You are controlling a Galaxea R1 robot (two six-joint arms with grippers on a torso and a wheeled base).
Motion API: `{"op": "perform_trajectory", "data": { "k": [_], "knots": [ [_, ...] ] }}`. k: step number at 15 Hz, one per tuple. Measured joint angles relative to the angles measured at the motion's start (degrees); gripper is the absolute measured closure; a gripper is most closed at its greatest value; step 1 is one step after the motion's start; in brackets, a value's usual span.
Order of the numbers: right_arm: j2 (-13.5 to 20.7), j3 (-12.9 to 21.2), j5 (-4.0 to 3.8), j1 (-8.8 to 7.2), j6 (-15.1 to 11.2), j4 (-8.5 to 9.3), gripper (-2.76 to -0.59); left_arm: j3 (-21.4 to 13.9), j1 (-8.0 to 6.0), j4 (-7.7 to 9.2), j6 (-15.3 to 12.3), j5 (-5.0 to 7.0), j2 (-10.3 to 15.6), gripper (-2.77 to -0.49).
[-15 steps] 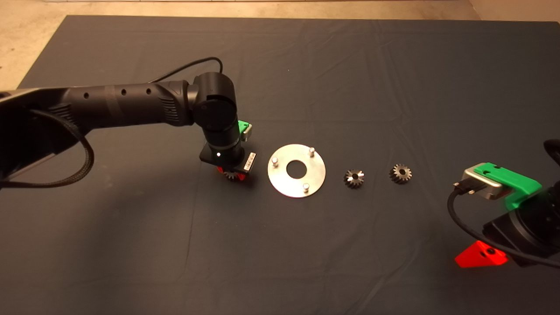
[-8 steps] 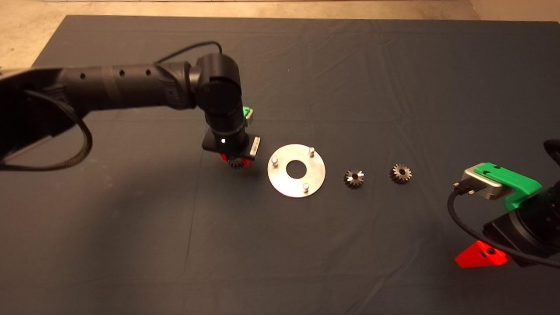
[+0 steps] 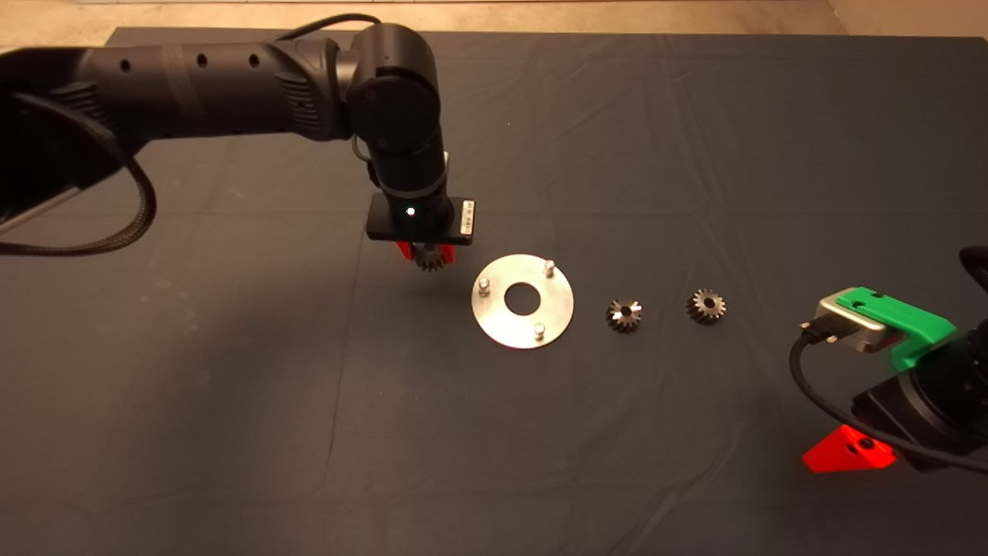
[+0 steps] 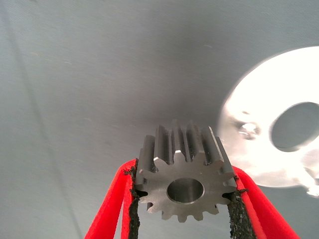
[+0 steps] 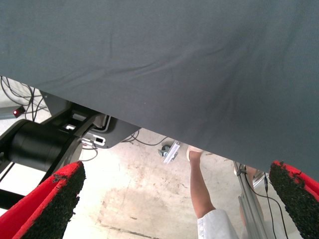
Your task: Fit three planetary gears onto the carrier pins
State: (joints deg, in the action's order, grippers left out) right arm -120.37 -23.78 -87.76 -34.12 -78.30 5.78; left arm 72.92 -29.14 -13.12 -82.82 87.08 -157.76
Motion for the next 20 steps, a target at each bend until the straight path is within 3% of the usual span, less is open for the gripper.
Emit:
{"op": "perform_trajectory", "data": {
  "k": [8, 14, 20],
  "knots": [
    [0.0, 0.0, 0.02, 0.0, 0.0, 0.0, -2.75, 7.77, -0.13, 4.35, 0.81, -0.01, -7.92, -0.93],
    [-0.09, 0.0, 0.02, 0.0, 0.0, 0.0, -2.75, 9.27, -0.11, 6.15, 1.51, 0.0, -8.8, -0.93],
    [-0.13, 0.0, 0.02, 0.0, 0.0, 0.0, -2.75, 8.7, 0.37, 6.29, 1.64, 0.0, -8.91, -0.93]
  ]
}}
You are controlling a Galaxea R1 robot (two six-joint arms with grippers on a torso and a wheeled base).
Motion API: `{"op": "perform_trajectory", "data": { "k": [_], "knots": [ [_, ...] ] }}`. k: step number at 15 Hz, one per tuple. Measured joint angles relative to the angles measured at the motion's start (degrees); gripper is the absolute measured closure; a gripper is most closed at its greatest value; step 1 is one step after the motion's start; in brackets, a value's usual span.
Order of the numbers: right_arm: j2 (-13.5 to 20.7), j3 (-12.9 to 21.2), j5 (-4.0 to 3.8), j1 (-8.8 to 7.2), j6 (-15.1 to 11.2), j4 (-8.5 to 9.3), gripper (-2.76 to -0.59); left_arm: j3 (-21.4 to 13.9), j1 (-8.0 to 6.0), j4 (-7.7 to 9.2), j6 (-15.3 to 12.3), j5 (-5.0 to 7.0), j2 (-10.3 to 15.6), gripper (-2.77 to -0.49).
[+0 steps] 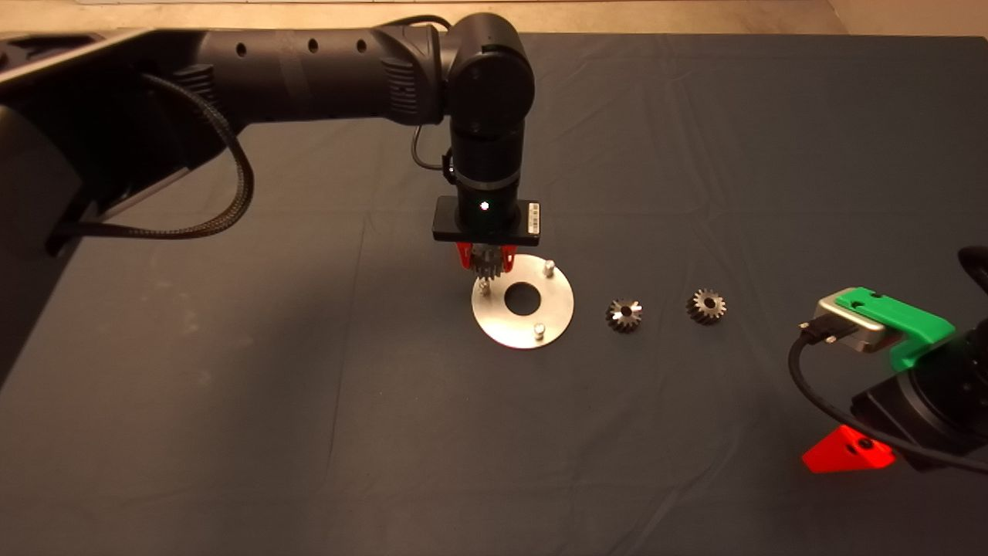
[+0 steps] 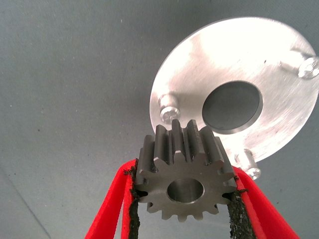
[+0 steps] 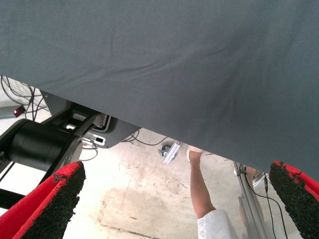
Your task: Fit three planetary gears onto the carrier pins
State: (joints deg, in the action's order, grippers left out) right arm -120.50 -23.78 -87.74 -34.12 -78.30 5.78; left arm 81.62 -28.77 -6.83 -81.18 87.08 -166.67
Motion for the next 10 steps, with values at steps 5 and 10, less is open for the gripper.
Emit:
{"op": "perform_trajectory", "data": {
  "k": [5, 10],
  "knots": [
    [0.0, 0.0, 0.0, 0.0, 0.0, 0.0, -2.75, -0.39, 0.33, -0.34, 0.0, 0.0, 0.0, -0.93],
    [0.0, 0.0, 0.0, 0.0, 0.0, 0.0, -2.75, -0.89, 3.33, -2.24, 0.04, 0.0, 0.11, -0.93]
  ]
}}
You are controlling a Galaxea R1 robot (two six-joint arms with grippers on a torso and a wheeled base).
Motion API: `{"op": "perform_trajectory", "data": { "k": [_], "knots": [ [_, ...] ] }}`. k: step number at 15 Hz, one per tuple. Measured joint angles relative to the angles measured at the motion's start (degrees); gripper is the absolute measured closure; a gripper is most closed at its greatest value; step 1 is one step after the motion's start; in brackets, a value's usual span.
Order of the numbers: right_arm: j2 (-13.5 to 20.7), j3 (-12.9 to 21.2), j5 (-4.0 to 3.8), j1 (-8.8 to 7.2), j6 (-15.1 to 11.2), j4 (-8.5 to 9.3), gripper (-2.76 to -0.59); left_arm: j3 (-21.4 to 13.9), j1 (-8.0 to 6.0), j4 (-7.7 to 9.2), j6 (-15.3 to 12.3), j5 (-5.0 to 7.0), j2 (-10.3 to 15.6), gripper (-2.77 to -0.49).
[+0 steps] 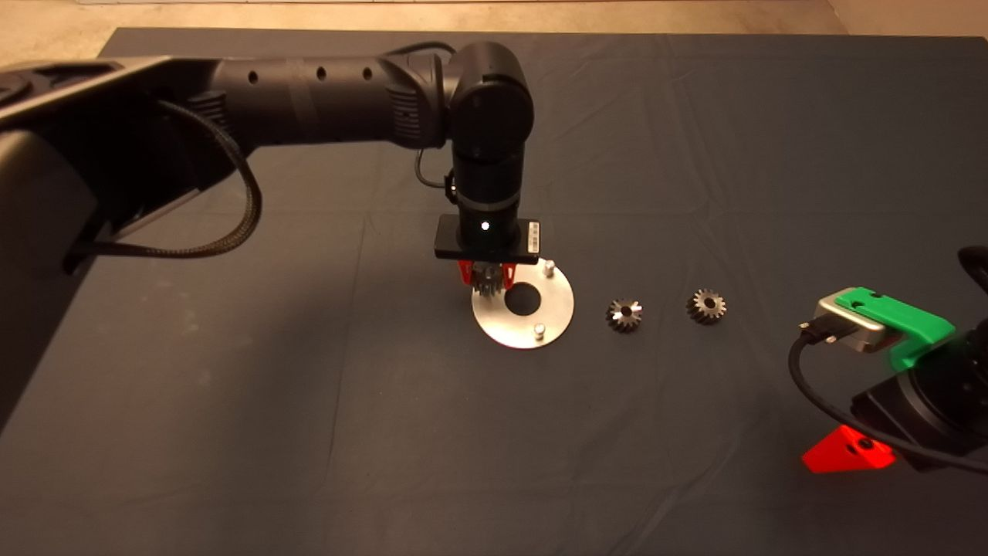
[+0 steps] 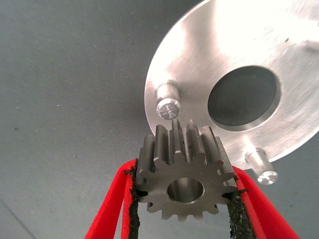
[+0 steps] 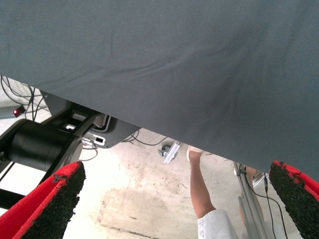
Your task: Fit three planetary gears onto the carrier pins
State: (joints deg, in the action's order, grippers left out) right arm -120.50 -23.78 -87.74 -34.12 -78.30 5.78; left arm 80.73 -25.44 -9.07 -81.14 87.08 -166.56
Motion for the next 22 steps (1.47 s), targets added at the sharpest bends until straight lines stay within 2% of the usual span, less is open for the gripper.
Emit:
{"op": "perform_trajectory", "data": {
  "k": [6, 10, 15, 19, 22],
  "knots": [
    [0.0, 0.0, 0.0, 0.0, 0.0, 0.0, -2.75, -0.74, 0.31, -2.22, 0.02, -0.01, 0.16, -0.93],
    [0.0, 0.0, 0.0, 0.0, 0.0, 0.0, -2.75, -0.93, 1.13, -4.47, 0.46, 0.0, 0.21, -0.93],
    [0.02, 0.0, 0.0, 0.0, 0.0, 0.0, -2.75, -0.9, 1.16, -5.51, 1.57, 0.0, 0.22, -0.93],
    [0.02, 0.0, 0.0, 0.0, 0.0, 0.0, -2.75, 0.22, 1.17, -5.71, 3.31, 0.0, 0.22, -0.93],
    [0.02, 0.0, 0.0, 0.0, 0.0, 0.0, -2.75, 0.87, 1.69, -5.78, 3.88, 0.0, 0.22, -0.93]
  ]
}}
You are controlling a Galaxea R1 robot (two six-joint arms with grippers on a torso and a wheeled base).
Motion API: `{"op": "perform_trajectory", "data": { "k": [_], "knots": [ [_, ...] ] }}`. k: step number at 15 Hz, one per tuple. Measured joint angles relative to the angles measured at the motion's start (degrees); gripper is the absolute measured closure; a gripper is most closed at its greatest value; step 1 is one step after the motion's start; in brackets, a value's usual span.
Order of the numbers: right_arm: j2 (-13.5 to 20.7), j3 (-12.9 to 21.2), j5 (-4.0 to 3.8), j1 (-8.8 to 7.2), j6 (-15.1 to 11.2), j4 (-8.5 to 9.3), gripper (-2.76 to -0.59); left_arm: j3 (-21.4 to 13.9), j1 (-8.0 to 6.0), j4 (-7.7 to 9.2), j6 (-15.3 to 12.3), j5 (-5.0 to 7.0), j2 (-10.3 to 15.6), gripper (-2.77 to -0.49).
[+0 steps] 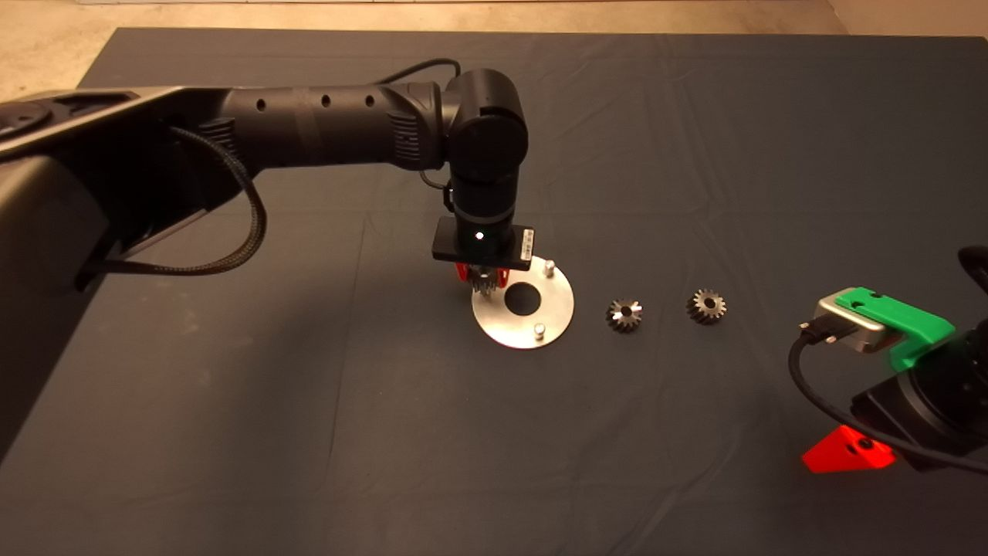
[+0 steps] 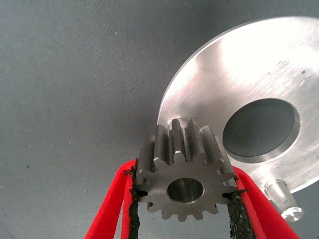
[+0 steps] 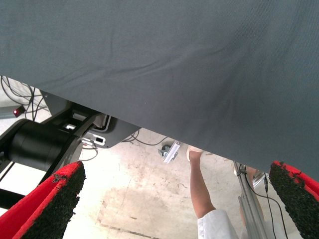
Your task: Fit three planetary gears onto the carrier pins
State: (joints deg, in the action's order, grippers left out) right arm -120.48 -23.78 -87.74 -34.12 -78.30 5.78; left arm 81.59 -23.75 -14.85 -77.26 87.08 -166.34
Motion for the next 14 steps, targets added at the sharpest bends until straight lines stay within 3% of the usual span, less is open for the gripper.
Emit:
{"op": "perform_trajectory", "data": {
  "k": [14],
  "knots": [
    [-0.01, 0.0, 0.0, 0.0, 0.0, 0.0, -2.75, 1.32, 0.11, 0.22, 1.52, -0.48, -0.17, -0.93]
  ]
}}
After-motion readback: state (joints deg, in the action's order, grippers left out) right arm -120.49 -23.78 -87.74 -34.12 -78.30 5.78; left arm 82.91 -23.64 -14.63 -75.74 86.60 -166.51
